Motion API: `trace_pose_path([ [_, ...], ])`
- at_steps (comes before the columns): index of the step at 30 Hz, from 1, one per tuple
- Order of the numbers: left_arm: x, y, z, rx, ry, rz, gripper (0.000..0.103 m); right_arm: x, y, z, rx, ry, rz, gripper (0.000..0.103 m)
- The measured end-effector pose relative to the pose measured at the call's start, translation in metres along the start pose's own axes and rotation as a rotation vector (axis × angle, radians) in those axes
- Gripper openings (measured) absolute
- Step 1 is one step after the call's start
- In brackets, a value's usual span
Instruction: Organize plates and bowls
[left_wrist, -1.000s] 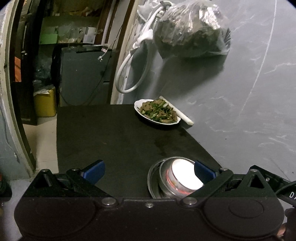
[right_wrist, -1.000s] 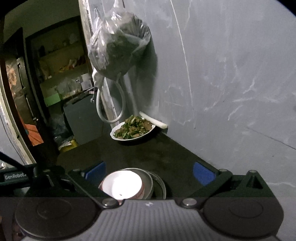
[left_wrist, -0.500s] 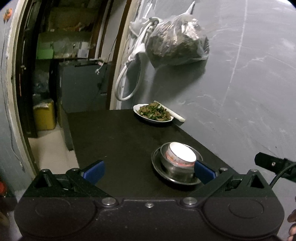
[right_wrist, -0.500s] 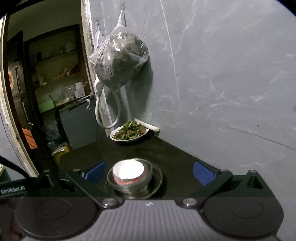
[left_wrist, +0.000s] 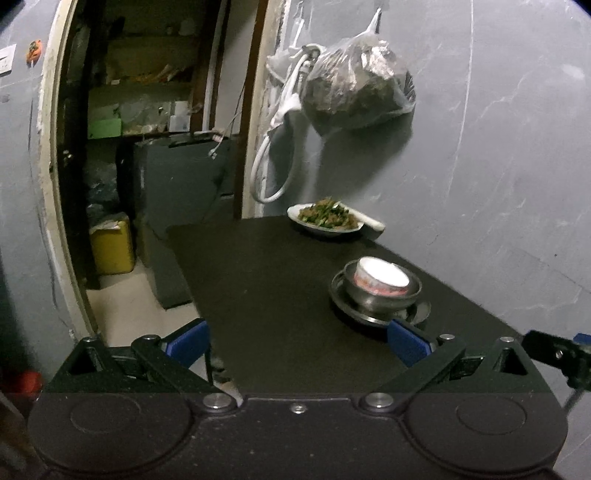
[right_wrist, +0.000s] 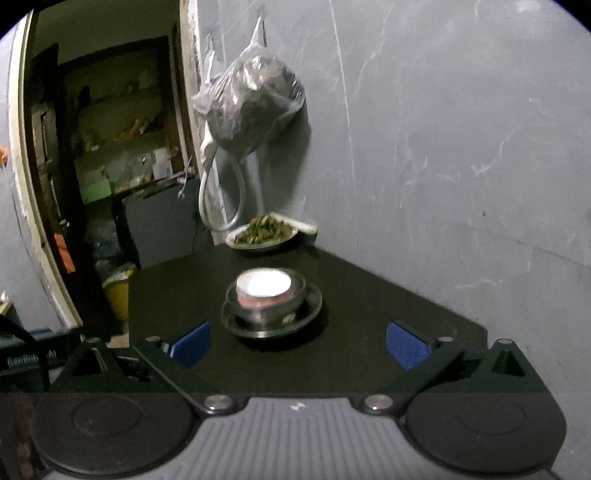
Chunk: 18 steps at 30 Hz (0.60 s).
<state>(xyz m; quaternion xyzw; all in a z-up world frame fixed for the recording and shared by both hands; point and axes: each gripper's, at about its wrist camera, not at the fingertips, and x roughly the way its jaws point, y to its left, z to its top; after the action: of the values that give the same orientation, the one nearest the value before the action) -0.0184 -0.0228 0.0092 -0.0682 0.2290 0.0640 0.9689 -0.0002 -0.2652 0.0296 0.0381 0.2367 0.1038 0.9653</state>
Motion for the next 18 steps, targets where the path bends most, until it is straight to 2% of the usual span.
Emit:
trace_pose_path([
  [7, -0.002, -0.004, -0.013, 0.028, 0.029, -0.003, 0.102, -0.006, -0.009, -0.020, -0.003, 0.039, 0.015, 0.103],
  [18, -0.002, -0.005, -0.016, 0.047, 0.053, 0.007, 0.102, 0.004, -0.018, -0.024, 0.020, 0.088, 0.025, 0.103],
])
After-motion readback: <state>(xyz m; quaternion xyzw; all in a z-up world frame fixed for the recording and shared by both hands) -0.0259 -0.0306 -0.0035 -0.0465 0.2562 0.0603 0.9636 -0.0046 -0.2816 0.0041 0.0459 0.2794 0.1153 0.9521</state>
